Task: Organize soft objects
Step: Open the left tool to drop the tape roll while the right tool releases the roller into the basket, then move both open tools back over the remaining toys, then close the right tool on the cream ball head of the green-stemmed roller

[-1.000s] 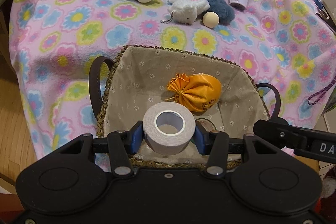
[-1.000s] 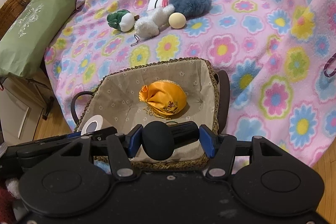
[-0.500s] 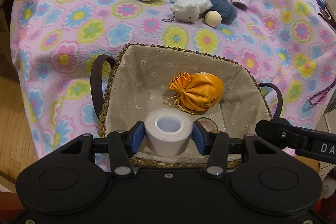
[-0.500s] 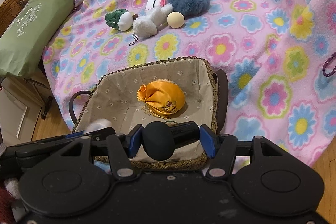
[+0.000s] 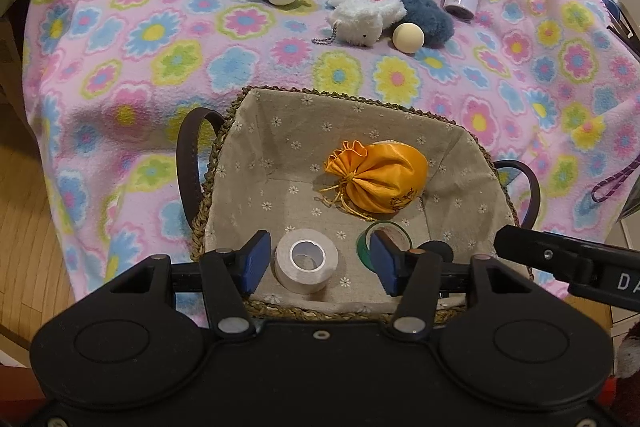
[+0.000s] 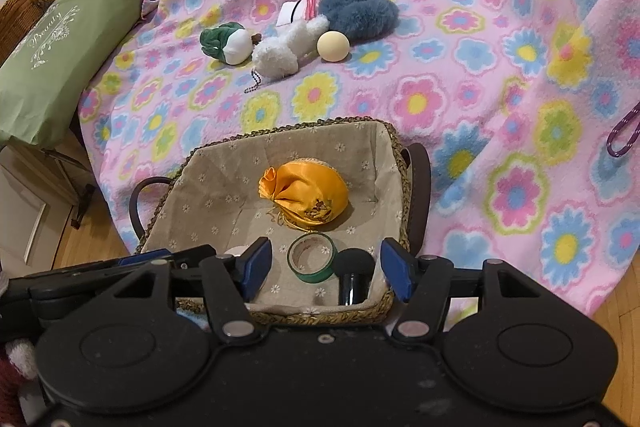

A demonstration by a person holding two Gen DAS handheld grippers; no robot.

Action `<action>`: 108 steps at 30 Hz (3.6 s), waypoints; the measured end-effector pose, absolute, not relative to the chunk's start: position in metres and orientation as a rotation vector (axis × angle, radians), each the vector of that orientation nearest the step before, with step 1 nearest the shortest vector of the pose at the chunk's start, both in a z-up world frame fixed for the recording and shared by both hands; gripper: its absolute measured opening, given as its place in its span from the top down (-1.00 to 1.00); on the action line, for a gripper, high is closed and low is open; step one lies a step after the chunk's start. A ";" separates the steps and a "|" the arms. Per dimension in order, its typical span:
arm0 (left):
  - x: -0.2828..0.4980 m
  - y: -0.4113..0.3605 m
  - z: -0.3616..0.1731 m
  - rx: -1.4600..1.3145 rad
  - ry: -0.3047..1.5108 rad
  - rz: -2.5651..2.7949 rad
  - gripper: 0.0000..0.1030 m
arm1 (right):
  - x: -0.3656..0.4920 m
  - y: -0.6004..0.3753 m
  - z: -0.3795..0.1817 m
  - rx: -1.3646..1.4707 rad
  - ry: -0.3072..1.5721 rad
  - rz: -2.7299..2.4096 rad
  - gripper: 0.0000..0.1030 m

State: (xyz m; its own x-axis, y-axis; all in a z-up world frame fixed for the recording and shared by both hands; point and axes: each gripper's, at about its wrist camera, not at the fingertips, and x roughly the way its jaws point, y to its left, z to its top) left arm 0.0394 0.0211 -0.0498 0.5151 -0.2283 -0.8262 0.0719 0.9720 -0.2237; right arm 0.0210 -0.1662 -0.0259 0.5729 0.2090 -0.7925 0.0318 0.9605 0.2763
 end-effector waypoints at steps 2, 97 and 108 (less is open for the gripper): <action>0.039 0.021 -0.049 -0.167 1.013 -0.181 -0.03 | 0.020 -0.166 -0.025 0.269 0.955 0.105 -0.19; 0.265 0.015 -0.052 -0.069 0.876 -0.042 -0.74 | 0.194 -0.188 -0.026 0.146 0.767 0.044 -0.86; 0.291 0.074 -0.057 -0.169 0.912 0.102 -0.70 | 0.227 -0.165 -0.039 0.082 0.802 0.078 -0.84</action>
State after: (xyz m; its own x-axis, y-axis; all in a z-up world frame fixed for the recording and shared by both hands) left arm 0.2906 0.0737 -0.0570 0.6084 0.0162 -0.7935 -0.1597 0.9818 -0.1024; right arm 0.2274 -0.1648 -0.0387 0.6927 0.1007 -0.7142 -0.0387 0.9940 0.1027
